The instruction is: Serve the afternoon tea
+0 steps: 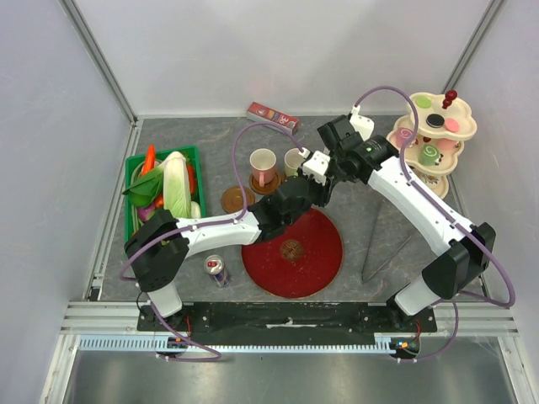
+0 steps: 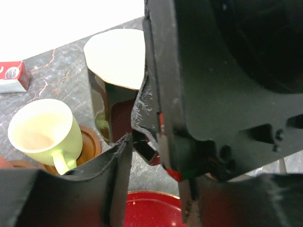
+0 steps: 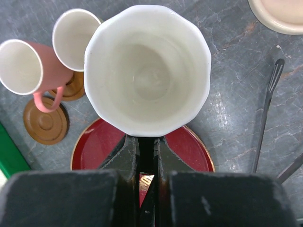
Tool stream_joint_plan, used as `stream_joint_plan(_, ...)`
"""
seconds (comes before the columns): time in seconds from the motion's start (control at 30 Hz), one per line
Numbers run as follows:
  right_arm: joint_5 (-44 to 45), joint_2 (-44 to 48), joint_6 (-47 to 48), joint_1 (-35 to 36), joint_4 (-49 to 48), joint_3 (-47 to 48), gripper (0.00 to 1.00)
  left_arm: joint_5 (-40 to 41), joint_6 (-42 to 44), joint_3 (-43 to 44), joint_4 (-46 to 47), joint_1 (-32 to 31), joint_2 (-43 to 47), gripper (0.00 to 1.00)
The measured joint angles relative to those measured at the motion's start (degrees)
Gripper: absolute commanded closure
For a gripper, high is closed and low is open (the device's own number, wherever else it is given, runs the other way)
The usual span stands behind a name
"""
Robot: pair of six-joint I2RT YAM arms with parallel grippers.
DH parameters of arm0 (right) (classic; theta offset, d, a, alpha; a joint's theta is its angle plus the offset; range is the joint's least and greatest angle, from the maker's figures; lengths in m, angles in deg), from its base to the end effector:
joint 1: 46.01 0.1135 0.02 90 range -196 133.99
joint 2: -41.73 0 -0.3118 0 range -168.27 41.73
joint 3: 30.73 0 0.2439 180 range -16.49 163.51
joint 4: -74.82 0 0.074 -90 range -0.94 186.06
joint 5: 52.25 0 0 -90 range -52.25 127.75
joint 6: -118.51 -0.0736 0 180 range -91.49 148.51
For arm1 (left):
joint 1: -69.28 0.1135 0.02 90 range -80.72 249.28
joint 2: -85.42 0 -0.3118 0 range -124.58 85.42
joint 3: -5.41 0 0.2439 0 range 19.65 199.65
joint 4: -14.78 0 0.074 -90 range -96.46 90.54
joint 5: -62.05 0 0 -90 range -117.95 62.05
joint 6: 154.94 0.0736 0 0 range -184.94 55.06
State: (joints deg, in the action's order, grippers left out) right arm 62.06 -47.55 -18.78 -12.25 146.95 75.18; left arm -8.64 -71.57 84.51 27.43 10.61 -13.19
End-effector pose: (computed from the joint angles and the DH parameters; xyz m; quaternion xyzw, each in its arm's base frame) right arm 0.2909 0.1580 0.3788 0.1720 0.9198 0.0355 0.3510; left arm 0.2491 -0.3623 0.3232 0.2235 0.7116 -0.2473 0.6185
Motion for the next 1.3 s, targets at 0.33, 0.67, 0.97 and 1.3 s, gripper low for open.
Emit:
stream_joint_plan(0.33, 0.94, -1.9, -1.18, 0.09, 0.81, 3.52, 1.0, 4.72, 0.74, 1.05, 1.22, -0.07, -0.55, 0.43)
stream_joint_plan(0.67, -1.03, -2.51, -1.14, 1.42, 3.45, 4.72, 1.0, 5.73, 2.03, -5.09, 8.81, -0.44, -0.57, 0.36)
stream_joint_plan(0.97, -2.19, -2.51, -0.87, 1.9, 3.85, 5.53, 1.0, 5.57, 2.43, -9.53, 11.02, -0.46, -0.22, 0.36)
stream_joint_plan(1.3, -2.89, -2.51, -0.92, 1.86, 3.34, 5.2, 1.0, 6.12, 2.4, -9.53, 11.1, -0.59, -0.22, 0.39)
